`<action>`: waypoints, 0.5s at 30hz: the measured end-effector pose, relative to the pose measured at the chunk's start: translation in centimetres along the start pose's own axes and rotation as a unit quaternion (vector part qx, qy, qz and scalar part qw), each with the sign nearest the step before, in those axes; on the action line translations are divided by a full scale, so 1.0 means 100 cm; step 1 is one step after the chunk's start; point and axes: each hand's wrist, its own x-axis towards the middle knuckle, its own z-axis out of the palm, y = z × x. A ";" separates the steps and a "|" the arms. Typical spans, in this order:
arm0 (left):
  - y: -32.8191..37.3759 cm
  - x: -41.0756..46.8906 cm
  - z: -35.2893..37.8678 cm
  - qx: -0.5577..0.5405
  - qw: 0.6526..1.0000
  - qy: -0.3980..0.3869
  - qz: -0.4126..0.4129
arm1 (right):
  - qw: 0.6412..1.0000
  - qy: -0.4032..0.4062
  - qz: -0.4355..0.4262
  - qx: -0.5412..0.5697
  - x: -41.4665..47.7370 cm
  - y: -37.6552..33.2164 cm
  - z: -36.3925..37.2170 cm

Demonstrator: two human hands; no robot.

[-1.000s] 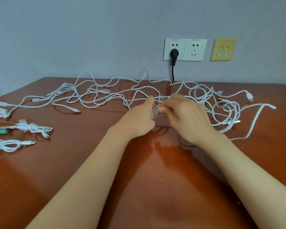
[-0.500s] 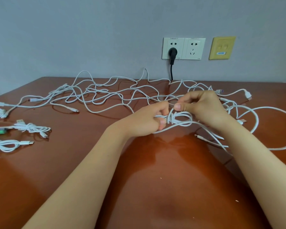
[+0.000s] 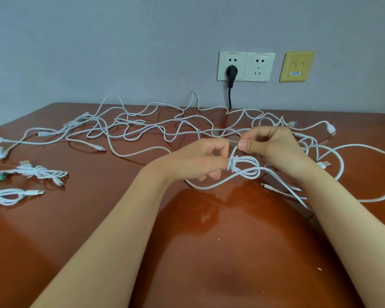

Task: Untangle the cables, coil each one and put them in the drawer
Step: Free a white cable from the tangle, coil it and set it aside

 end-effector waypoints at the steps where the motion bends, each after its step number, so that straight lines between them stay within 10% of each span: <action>1: 0.000 0.000 0.000 -0.002 1.000 -0.002 0.003 | 1.000 -0.002 0.005 0.006 0.000 0.001 0.000; 15: -0.004 0.001 0.002 -0.091 0.994 -0.007 0.056 | 0.980 -0.101 0.146 0.086 0.002 0.009 0.002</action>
